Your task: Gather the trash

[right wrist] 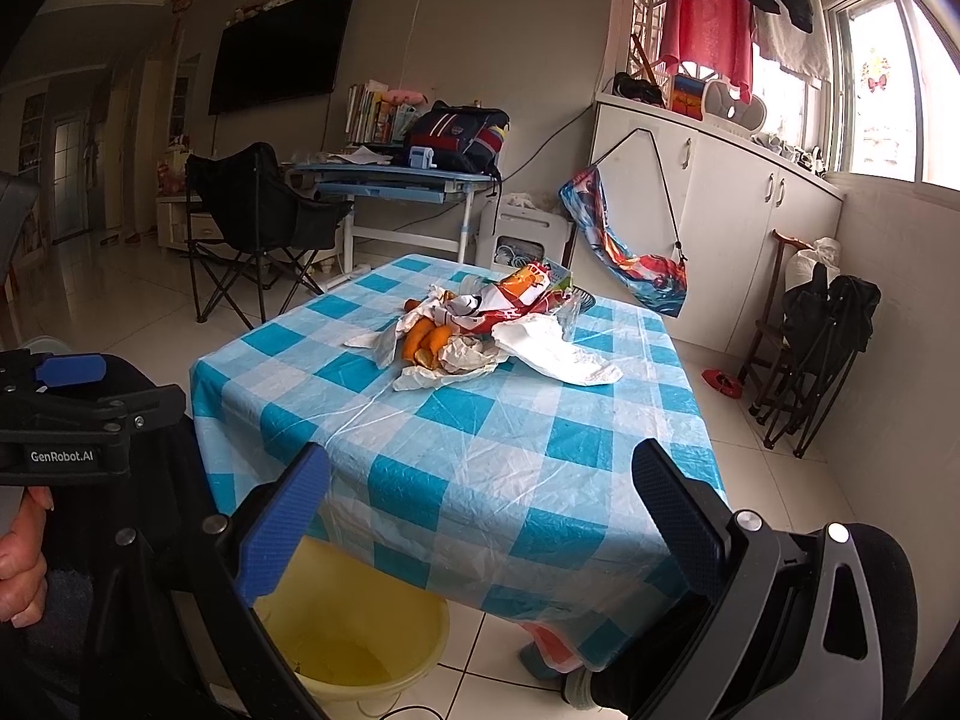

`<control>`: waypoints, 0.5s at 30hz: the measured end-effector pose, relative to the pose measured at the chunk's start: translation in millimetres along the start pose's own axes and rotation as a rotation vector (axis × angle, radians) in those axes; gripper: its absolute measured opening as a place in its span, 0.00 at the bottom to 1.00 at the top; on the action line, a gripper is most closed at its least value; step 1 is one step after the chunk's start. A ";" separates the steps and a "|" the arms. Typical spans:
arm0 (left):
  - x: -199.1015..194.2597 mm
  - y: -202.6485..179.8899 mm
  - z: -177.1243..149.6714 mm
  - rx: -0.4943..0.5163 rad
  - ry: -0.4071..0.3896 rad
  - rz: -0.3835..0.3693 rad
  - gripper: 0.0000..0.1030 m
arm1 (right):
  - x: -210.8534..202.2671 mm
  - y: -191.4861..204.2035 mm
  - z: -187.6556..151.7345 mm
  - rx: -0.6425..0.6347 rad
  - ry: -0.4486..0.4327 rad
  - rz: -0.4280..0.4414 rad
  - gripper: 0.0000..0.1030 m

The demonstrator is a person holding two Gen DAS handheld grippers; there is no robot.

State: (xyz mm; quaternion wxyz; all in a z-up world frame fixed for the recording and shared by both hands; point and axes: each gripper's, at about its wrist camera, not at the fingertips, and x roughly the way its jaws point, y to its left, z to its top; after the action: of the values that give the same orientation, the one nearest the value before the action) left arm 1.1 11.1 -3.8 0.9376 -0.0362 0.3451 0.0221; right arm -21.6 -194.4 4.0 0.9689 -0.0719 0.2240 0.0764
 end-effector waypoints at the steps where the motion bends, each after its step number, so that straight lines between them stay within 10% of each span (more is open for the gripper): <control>1: 0.1 -0.2 0.0 0.001 0.000 0.001 0.93 | -0.1 -0.1 0.0 0.000 -0.001 -0.001 0.94; 15: 0.1 -1.9 -0.7 0.005 -0.002 -0.008 0.93 | -0.1 0.2 0.3 0.001 0.001 0.001 0.94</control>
State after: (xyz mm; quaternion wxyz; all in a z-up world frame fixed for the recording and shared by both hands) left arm 0.9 9.1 -4.3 0.9382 -0.0351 0.3439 0.0173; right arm -21.6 -194.1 4.3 0.9688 -0.0716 0.2243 0.0767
